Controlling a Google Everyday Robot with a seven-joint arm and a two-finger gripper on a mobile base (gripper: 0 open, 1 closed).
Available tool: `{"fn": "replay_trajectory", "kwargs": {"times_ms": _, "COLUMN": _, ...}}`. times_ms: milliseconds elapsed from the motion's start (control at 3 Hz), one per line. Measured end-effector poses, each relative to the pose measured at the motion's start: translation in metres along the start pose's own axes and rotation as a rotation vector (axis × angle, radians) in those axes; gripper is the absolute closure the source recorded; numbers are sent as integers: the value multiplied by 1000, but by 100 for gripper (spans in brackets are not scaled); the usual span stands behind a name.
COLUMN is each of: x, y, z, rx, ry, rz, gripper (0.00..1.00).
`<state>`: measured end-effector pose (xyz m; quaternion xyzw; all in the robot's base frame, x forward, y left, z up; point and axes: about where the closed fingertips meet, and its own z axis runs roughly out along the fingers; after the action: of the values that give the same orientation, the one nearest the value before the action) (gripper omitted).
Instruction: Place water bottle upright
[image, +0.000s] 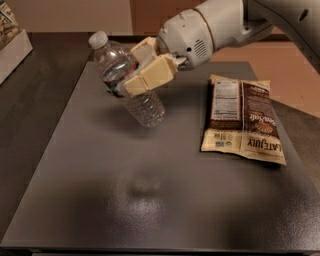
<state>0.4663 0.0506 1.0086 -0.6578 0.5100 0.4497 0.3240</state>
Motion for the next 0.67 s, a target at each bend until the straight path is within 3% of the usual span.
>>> {"fn": "replay_trajectory", "kwargs": {"times_ms": 333, "x": 0, "y": 0, "z": 0, "rx": 0, "ry": 1, "rz": 0, "gripper": 100}}
{"fn": "replay_trajectory", "kwargs": {"times_ms": 667, "x": 7, "y": -2, "z": 4, "rx": 41, "ry": -55, "rz": -22, "gripper": 100}}
